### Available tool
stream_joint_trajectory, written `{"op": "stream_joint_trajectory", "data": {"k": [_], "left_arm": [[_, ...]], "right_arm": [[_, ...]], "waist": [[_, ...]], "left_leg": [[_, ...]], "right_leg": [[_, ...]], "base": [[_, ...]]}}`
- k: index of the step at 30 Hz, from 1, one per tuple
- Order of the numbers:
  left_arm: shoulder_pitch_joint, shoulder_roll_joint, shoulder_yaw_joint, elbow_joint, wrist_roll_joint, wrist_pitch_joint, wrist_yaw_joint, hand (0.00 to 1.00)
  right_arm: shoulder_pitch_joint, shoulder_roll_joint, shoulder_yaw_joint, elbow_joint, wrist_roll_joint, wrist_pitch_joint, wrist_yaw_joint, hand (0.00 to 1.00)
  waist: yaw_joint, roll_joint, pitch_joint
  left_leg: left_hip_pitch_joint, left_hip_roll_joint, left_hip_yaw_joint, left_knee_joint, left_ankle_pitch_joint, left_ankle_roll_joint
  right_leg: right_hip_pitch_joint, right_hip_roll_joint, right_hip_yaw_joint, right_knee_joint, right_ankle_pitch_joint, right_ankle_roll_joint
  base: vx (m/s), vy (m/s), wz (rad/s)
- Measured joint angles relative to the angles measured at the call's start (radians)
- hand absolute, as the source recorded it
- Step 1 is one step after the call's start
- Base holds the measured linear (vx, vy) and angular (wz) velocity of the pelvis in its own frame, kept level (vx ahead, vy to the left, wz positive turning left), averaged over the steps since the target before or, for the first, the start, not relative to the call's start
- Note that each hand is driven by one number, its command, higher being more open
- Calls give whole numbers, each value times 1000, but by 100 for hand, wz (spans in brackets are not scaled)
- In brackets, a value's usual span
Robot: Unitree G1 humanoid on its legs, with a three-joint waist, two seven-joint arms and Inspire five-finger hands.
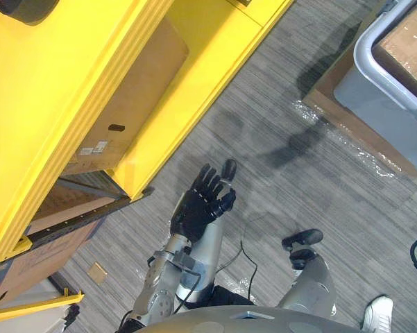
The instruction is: Walk over and take three plastic housings, then place them on the shelf
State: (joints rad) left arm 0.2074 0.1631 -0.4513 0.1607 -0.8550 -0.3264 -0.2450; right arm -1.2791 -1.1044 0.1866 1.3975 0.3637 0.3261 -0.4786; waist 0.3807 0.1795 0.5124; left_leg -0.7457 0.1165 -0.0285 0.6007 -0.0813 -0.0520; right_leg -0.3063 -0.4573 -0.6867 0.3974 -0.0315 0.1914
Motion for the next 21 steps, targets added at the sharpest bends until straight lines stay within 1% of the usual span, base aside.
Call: {"op": "stream_joint_trajectory", "data": {"k": [1, 3, 4, 6, 8, 11, 12, 13, 14, 17, 18, 20, 21], "left_arm": [[1, 4, 0, 0, 0, 1, 2, 100], [6, 6, 12, 3, 0, 3, 6, 100], [9, 6, 16, 3, 1, 4, 6, 100], [31, 6, 37, -1, 1, 6, 10, 100], [51, 7, 62, -13, 1, 12, 19, 100], [81, 21, 105, -46, 1, 26, 26, 100], [91, 36, 121, -68, 1, 26, 26, 100], [110, 48, 143, -93, 1, 26, 26, 100], [114, 52, 153, -98, 1, 26, 26, 100], [120, 58, 165, -112, 2, 34, 25, 100], [123, 59, 170, -122, 2, 40, 24, 100], [132, 68, 177, -166, 4, 48, 20, 100], [133, 70, 177, -176, 8, 48, 16, 100]], "right_arm": [[4, -1, 0, 9, -6, 1, 12, 0], [15, 16, -5, 28, -25, 14, 97, 0], [20, 25, -9, 32, -40, 14, 116, 0], [32, 47, -12, 30, -73, -16, 156, 0], [44, 49, -16, 6, -86, -40, 179, 0], [70, 64, -10, -5, -161, -58, 215, 0], [97, 77, -10, -5, -175, -70, 221, 0], [113, 104, -12, -6, -201, -86, 232, 0], [124, 114, -13, -7, -205, -99, 234, 0], [198, 158, -18, -37, -271, -147, 231, 0], [206, 171, -18, -40, -284, -155, 228, 0], [232, 215, -17, -76, -323, -162, 224, 0], [246, 221, -17, -98, -338, -163, 221, 0]], "waist": [[-1, 0, 0], [-3, 0, 0], [-4, 0, 0], [-7, -2, 1], [-7, -4, 3], [-9, -13, 6], [-10, -25, 5], [-23, -42, 8], [-29, -48, 8], [-44, -78, 14], [-47, -87, 13], [-62, -120, 17], [-64, -127, 17]], "left_leg": [[6, 0, 1, -5, 2, -2], [29, 2, 4, -27, 11, -8], [34, 3, 5, -33, 14, -9], [58, 10, 13, -54, 24, -12], [84, 15, 17, -66, 27, -14], [132, 15, 24, -89, 32, -17], [148, 15, 25, -104, 38, -20], [168, 15, 28, -123, 46, -24], [177, 15, 29, -133, 51, -25], [258, 15, 46, -201, 77, -32], [273, 15, 50, -216, 83, -34], [344, 20, 65, -294, 116, -47], [364, 22, 70, -318, 126, -51]], "right_leg": [[3, 2, 1, -1, -1, -1], [13, 5, 2, -1, -5, -8], [14, 5, 3, -1, -6, -9], [26, 7, 5, -1, -8, -13], [44, 8, 7, -1, -9, -15], [78, 7, 10, -3, -13, -23], [87, 7, 10, -3, -17, -29], [97, 8, 10, -5, -18, -31], [103, 9, 9, -8, -18, -32], [153, 13, 14, -34, -18, -31], [158, 15, 17, -37, -18, -31], [189, 32, 33, -68, -17, -29], [198, 36, 34, -75, -15, -27]], "base": [[-26, -40, -1], [-27, -65, -1], [-16, -69, -4], [-15, -73, -2], [-15, -67, -1], [-27, -46, 1], [-40, -62, 1], [-30, -57, 1], [-28, -60, -4], [-26, -59, -6], [-24, -52, -10], [-18, -62, -17], [-12, -85, -15]]}}
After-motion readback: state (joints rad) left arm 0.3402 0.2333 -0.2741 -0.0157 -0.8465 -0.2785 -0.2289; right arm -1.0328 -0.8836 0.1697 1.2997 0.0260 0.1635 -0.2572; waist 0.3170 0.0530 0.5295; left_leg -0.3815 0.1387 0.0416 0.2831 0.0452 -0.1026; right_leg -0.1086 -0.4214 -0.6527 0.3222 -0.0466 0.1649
